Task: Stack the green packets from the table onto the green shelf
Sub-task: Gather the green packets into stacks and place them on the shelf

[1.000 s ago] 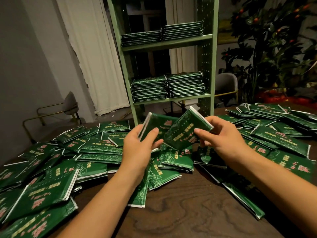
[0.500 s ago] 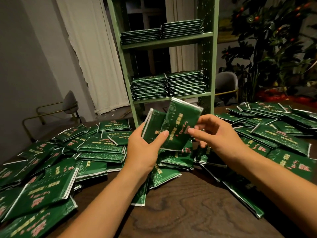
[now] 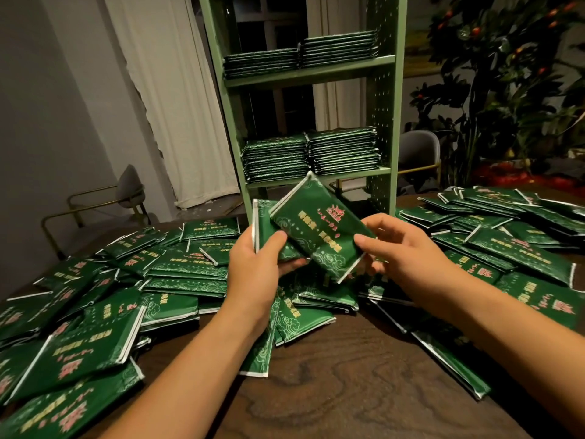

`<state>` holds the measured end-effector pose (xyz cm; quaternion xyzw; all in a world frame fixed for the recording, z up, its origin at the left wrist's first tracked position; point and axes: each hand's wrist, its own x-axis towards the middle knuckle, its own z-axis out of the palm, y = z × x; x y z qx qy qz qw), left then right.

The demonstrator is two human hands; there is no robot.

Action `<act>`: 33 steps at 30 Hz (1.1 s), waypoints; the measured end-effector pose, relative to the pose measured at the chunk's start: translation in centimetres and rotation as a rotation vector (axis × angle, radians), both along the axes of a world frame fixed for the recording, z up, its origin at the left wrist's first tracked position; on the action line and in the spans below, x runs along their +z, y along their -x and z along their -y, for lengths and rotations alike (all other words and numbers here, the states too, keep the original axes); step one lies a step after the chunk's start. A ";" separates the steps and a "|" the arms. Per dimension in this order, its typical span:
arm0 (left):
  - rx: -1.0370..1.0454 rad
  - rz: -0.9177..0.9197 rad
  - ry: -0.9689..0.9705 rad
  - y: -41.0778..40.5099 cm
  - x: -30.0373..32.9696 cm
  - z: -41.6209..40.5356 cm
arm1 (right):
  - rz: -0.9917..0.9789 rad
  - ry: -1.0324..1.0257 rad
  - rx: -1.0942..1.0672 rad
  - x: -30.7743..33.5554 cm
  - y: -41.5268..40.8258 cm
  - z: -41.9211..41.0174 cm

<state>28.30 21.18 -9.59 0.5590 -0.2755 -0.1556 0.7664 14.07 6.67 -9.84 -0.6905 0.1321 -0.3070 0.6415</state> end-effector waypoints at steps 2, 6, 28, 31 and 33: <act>0.021 -0.043 0.013 -0.4 0.1 -0.1 | 0.038 -0.078 -0.015 0.3 0.1 0.1; -0.002 -0.121 0.044 -0.4 0.3 -0.1 | -0.032 0.046 -0.127 -0.2 -0.1 0.6; -0.173 0.070 -0.086 1.0 -0.3 -0.2 | -0.039 0.433 -0.091 -0.7 -0.1 0.4; -0.052 0.084 -0.056 0.7 -0.5 0.1 | -0.211 0.730 -0.280 -1.0 0.0 0.9; 0.034 0.072 -0.048 0.2 -0.6 0.2 | -0.402 0.992 -0.318 -0.8 0.5 1.1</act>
